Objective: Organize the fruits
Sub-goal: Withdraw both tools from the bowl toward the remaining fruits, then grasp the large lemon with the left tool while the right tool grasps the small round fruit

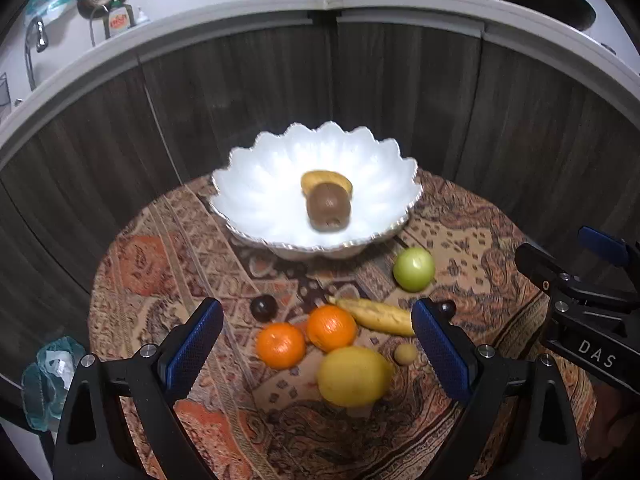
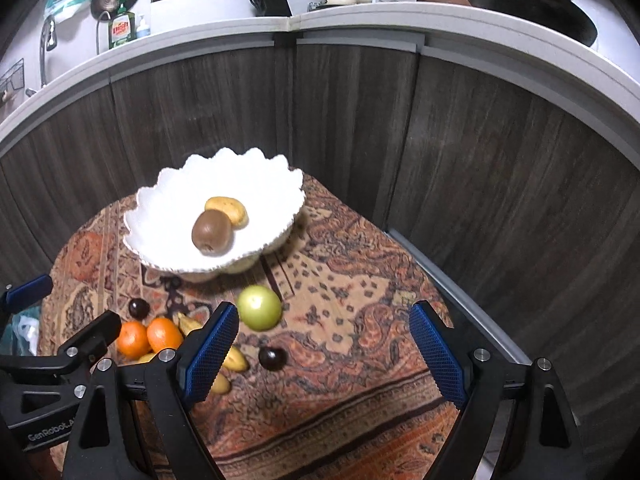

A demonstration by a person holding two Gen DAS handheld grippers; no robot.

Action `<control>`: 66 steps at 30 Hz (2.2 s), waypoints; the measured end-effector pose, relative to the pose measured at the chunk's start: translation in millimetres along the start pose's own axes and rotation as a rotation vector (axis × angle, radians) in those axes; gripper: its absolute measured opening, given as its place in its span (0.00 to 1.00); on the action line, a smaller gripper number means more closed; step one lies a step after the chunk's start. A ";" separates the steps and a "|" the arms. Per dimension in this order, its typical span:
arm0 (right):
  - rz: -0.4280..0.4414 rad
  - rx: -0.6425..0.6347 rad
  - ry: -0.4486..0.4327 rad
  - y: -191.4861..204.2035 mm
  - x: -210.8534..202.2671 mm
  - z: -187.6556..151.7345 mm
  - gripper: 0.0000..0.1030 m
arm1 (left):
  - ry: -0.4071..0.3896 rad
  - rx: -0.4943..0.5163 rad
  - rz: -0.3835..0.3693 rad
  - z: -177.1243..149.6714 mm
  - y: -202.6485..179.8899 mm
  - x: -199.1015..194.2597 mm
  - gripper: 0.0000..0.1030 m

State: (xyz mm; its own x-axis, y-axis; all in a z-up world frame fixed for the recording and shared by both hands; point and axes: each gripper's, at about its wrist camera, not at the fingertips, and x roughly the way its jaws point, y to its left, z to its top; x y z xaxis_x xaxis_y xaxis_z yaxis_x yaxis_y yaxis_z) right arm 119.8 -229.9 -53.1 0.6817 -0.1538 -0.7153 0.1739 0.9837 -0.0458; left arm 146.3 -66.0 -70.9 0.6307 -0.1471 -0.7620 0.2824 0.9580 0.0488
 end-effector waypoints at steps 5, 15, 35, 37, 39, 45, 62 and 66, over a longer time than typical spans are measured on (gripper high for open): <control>-0.008 0.006 0.022 -2.1 5.0 -12.2 0.85 | 0.028 0.000 -0.022 -13.1 -5.5 11.3 0.93; -0.026 0.017 0.083 -10.4 24.1 -34.6 0.85 | 0.079 0.012 -0.040 -34.8 -16.7 35.4 0.93; -0.040 -0.005 0.152 -2.6 51.9 -55.3 0.85 | 0.157 0.041 -0.017 -61.6 -24.0 83.3 0.92; -0.042 -0.005 0.157 -2.7 53.9 -56.0 0.85 | 0.157 0.041 -0.014 -62.1 -23.9 85.0 0.90; -0.044 -0.005 0.161 -2.7 55.1 -56.8 0.85 | 0.157 0.040 -0.006 -62.5 -23.8 87.5 0.89; -0.039 -0.007 0.167 -2.6 57.9 -58.8 0.85 | 0.143 0.056 0.003 -62.7 -26.2 88.7 0.86; -0.032 0.001 0.165 -4.6 56.2 -58.5 0.85 | 0.146 0.063 -0.032 -65.1 -29.8 84.0 0.64; -0.025 -0.001 0.159 -1.3 52.3 -55.8 0.85 | 0.134 0.044 -0.029 -62.4 -24.7 74.5 0.64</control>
State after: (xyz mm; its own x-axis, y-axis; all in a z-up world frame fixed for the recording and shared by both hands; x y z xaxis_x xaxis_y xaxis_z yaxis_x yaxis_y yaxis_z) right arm 115.6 -234.0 -129.4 0.5563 -0.1611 -0.8152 0.1884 0.9799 -0.0652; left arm 141.2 -85.3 -169.2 0.5202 -0.1376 -0.8429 0.3327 0.9416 0.0516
